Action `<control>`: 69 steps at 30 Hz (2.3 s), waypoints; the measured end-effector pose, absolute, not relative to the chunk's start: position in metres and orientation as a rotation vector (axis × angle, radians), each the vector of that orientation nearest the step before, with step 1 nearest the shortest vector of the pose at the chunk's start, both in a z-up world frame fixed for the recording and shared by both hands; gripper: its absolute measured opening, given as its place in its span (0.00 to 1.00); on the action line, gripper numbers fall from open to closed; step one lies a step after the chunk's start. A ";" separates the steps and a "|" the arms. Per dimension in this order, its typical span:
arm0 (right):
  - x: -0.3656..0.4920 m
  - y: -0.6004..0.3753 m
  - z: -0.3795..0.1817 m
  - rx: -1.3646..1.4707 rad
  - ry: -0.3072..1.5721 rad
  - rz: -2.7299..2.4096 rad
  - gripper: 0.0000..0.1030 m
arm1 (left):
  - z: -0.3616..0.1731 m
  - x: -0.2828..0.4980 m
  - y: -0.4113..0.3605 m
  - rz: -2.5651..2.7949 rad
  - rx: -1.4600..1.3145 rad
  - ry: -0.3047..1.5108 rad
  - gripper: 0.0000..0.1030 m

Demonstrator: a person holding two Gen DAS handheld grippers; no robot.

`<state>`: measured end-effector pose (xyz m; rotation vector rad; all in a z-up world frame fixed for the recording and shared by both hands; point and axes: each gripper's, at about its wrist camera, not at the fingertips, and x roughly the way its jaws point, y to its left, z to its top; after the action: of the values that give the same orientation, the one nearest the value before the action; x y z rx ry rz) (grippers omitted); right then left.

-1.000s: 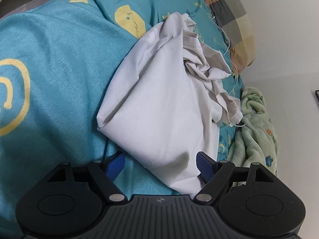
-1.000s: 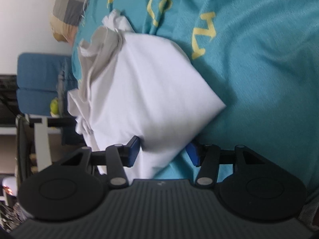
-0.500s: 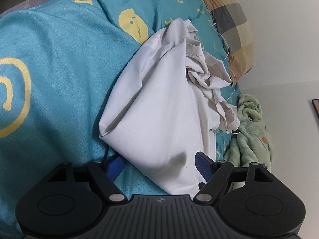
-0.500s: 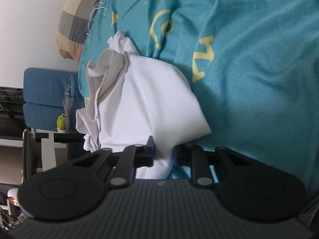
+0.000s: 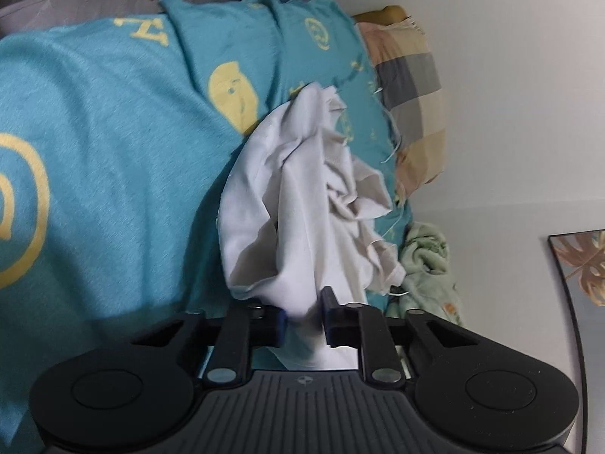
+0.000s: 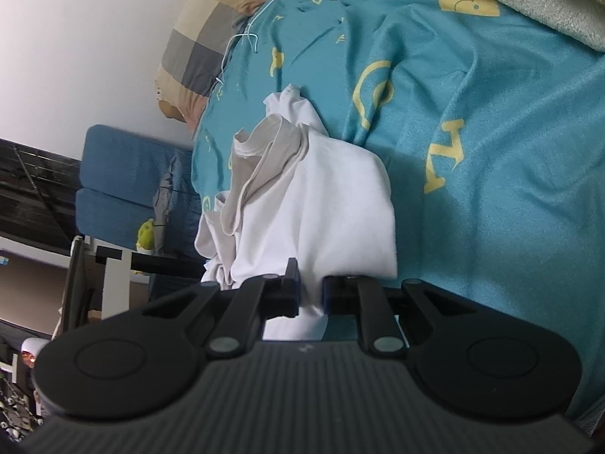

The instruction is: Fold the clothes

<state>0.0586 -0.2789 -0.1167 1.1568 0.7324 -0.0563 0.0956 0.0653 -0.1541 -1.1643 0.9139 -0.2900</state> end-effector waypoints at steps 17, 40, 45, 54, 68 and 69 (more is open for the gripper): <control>0.056 -0.280 -0.106 1.142 0.703 -0.026 0.13 | -0.152 0.083 0.085 -0.252 -1.269 0.859 0.08; 0.008 -0.277 -0.063 1.190 0.616 0.045 0.13 | -0.070 0.044 0.077 -0.340 -1.204 0.766 0.06; -0.036 -0.272 -0.044 1.155 0.596 0.048 0.13 | -0.049 -0.011 0.085 -0.368 -1.197 0.750 0.06; -0.045 -0.269 -0.027 1.131 0.578 0.039 0.13 | -0.030 -0.014 0.087 -0.365 -1.195 0.720 0.07; 0.147 -0.292 -0.065 1.078 0.692 -0.078 0.13 | -0.080 0.189 0.055 -0.305 -1.155 0.776 0.07; 0.157 -0.293 -0.073 1.083 0.704 -0.086 0.13 | -0.087 0.202 0.053 -0.304 -1.141 0.786 0.07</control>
<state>0.1568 -0.2934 -0.0734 1.0832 0.7044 -0.0858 0.2021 0.0535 -0.0867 -1.1415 0.7859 -0.3043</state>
